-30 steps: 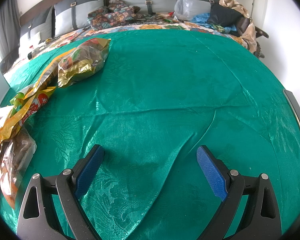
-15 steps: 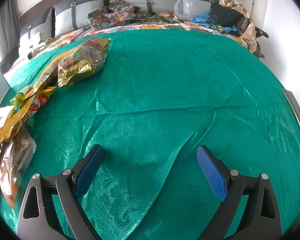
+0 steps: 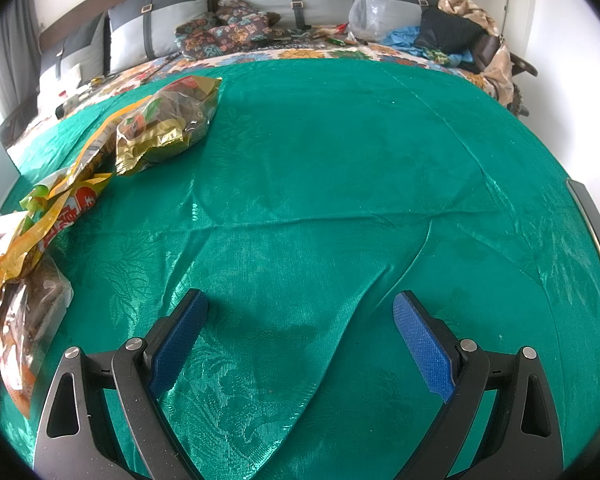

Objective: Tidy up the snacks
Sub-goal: 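Lower the left gripper onto the red fish-snack pouch and close it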

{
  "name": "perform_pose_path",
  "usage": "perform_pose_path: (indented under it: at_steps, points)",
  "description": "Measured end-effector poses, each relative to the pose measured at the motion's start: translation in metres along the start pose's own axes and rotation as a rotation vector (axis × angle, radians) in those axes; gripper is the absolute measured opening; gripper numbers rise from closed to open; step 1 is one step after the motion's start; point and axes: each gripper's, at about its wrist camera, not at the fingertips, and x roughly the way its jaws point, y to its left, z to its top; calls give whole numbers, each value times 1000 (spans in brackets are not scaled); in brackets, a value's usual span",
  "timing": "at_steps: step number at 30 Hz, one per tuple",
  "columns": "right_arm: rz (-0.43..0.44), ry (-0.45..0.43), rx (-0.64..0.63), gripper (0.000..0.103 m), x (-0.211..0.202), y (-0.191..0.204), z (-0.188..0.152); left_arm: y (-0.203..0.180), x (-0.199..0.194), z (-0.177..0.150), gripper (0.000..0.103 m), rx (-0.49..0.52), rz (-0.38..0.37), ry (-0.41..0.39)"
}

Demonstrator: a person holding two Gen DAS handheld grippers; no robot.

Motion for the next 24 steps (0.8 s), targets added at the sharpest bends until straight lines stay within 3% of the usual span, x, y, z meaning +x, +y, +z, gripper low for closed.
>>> perform_pose_path:
  at_steps: [4,7,10,15,17,19,24]
  points:
    - [0,0,0,96,0,0,0,24,1,21,103,-114,-107,34]
    - [0,0,0,96,0,0,0,22,7,47,103,-96,-114,42]
    - [0,0,0,96,0,0,0,11,13,83,103,-24,-65,18]
    - [0,0,1,96,0,0,0,0,56,122,103,-103,18,115]
    - [0,0,1,96,0,0,0,-10,74,120,103,-82,91,160]
    - [0,0,1,96,-2,1,0,-24,71,111,103,17,184,132]
    - [0,0,1,96,0,1,0,-10,46,92,103,62,153,146]
